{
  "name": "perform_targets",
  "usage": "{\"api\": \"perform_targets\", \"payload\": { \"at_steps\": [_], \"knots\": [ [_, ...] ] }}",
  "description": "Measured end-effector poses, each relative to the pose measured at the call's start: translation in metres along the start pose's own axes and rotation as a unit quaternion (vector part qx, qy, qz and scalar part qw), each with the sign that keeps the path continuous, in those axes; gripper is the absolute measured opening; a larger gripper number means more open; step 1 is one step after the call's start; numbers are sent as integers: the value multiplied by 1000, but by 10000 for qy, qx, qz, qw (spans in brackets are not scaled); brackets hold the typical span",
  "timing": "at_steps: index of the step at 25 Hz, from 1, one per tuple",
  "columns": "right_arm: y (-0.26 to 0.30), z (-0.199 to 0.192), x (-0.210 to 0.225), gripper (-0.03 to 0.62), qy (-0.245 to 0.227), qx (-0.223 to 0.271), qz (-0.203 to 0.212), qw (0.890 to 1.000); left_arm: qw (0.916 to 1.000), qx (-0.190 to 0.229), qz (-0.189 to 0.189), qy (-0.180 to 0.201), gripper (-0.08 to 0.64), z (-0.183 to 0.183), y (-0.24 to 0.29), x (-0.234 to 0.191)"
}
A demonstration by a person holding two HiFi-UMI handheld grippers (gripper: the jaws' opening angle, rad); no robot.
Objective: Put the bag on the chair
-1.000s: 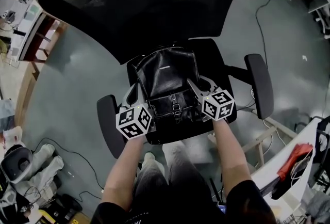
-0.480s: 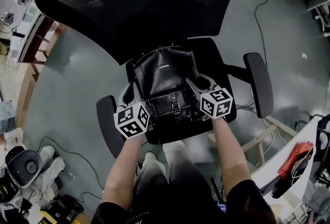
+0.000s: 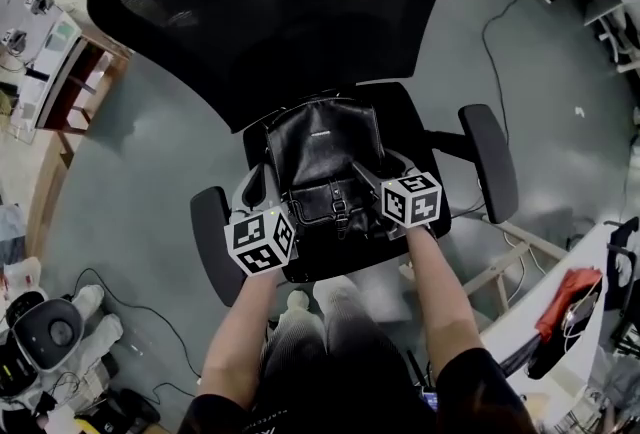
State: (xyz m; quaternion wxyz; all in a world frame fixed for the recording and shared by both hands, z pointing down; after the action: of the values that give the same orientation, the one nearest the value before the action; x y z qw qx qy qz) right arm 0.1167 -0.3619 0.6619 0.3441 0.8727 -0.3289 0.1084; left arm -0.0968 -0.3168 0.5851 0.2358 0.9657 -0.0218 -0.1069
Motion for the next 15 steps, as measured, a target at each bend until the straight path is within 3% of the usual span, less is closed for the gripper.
{"api": "perform_targets", "payload": {
  "at_steps": [9, 15],
  "knots": [
    [-22, 5, 7, 284, -298, -19, -667, 9973, 9989, 49, -457, 100, 6, 12, -24, 20],
    [-46, 18, -3, 274, -249, 247, -742, 9966, 9979, -9, -636, 116, 5, 13, -39, 30]
  ]
}}
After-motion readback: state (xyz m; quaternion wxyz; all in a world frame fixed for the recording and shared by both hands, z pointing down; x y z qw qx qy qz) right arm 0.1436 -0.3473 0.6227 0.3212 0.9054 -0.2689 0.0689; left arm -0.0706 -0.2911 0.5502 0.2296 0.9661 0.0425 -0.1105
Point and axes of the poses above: the fingertips, and each gripper's own axes: y forward along the fingers, x to its right, z out of its top, the point moved 2 cm from there along -y, backward along the fingers, and after that the axes turned 5 degrees about x, right-handed, at the moved point
